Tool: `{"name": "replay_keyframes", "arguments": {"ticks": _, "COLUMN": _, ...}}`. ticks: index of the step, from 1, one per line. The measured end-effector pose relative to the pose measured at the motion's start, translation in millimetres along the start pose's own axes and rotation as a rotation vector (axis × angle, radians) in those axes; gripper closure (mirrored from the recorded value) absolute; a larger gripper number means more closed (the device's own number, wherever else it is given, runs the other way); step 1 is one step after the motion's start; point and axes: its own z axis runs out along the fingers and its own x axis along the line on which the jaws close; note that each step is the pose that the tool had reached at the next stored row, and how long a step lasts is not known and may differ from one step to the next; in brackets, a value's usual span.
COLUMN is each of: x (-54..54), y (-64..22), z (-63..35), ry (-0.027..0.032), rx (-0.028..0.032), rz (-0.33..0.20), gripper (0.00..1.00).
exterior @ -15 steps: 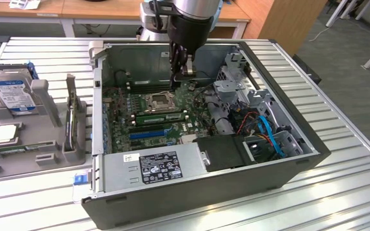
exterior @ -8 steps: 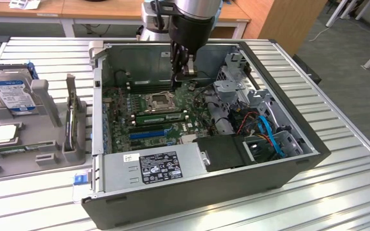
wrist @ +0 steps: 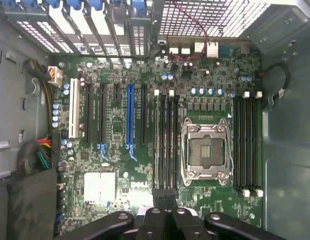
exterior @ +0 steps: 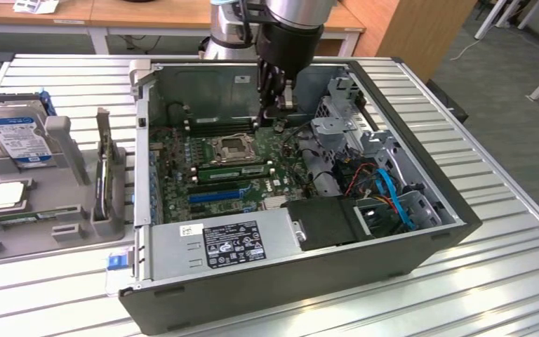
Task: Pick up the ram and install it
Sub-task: 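Press down the ram until it locks into place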
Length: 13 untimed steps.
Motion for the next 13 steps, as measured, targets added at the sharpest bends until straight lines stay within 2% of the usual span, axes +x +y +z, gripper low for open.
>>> {"name": "replay_keyframes", "arguments": {"ticks": 13, "x": 0.6, "y": -17.0, "z": -1.0, "ry": 0.0000, "rx": 0.0000, "rz": 0.000, "gripper": 0.90}}
